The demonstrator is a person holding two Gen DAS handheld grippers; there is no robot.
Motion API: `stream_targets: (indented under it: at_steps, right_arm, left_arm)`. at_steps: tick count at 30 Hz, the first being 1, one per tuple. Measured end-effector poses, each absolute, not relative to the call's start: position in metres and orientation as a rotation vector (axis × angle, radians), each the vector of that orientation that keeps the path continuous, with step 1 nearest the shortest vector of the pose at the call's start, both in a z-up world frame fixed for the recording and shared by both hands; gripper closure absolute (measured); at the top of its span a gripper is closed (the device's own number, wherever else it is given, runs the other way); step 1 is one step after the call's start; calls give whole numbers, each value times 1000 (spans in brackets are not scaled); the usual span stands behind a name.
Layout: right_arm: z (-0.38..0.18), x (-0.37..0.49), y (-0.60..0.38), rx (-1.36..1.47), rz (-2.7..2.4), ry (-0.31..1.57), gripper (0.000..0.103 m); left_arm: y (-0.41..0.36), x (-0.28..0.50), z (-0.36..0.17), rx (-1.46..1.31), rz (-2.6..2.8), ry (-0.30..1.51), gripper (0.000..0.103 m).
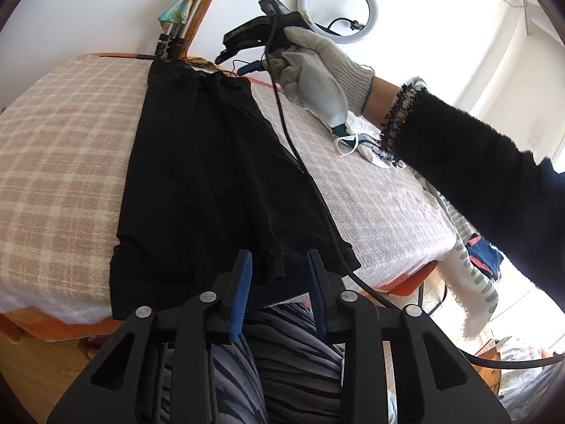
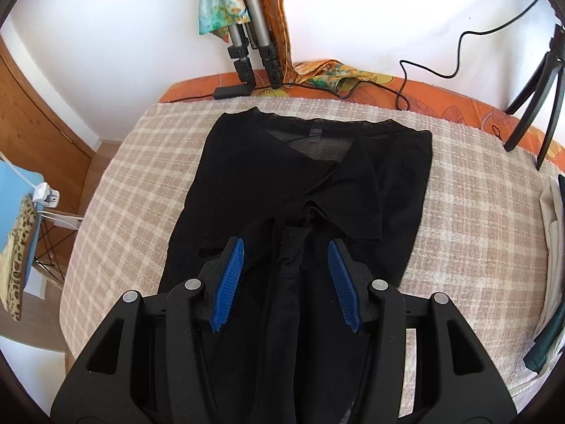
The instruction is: Fold small clothes
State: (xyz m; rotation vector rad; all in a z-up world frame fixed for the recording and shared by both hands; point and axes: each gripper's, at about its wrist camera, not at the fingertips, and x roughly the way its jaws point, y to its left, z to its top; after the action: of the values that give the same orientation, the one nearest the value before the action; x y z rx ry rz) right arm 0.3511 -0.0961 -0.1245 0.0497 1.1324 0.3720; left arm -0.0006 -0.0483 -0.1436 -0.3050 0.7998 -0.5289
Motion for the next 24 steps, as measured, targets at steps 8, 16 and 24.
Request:
stream_targets:
  at_steps: [8, 16, 24]
  right_arm:
    - [-87, 277, -184, 169, 361, 1072, 51]
    - [-92, 160, -230, 244, 393, 1066, 51]
    - [-144, 54, -210, 194, 442, 1162, 51]
  left_arm:
    - [-3, 6, -134, -285, -403, 790, 66]
    - [28, 20, -155, -327, -328, 874, 66]
    - [28, 27, -175, -401, -365, 937, 66]
